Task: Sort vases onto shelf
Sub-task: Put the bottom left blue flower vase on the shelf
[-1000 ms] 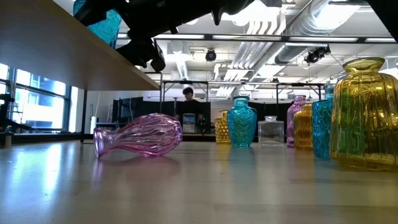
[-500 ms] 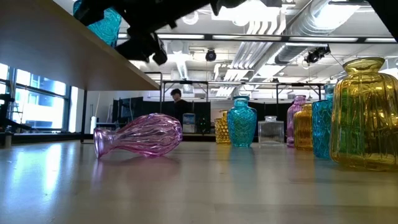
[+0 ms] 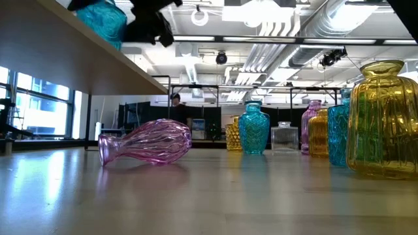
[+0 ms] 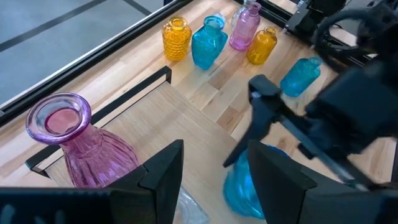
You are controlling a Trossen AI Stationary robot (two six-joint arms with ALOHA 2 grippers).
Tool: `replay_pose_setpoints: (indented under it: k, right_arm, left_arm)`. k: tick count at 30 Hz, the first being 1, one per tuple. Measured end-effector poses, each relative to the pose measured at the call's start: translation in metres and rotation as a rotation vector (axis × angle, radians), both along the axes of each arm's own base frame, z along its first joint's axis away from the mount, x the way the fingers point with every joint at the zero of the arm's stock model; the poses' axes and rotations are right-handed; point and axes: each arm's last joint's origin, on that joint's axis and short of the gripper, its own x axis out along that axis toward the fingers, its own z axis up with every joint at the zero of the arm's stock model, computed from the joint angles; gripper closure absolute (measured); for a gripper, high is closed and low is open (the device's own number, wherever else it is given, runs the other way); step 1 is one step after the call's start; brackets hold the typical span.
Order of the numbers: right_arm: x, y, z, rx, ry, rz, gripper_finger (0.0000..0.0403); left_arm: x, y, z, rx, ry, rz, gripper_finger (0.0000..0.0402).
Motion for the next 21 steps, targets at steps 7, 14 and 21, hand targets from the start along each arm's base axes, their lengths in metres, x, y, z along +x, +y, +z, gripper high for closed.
replay_pose_setpoints:
  k: [7, 14, 21]
  right_arm:
    - [0.0, 0.004, 0.021, -0.033, 0.007, -0.009, 0.0061]
    - [0.001, 0.004, 0.043, -0.071, -0.038, -0.035, 0.0061]
    - [-0.006, 0.007, 0.087, -0.218, -0.038, -0.11, 0.0062]
  left_arm:
    - [0.0, 0.0, 0.0, 0.011, 0.005, -0.009, 0.0232]
    - [0.0, 0.0, 0.0, 0.012, 0.005, -0.01, 0.0232]
    - [-0.001, -0.002, 0.0, 0.031, 0.001, -0.024, 0.0232]
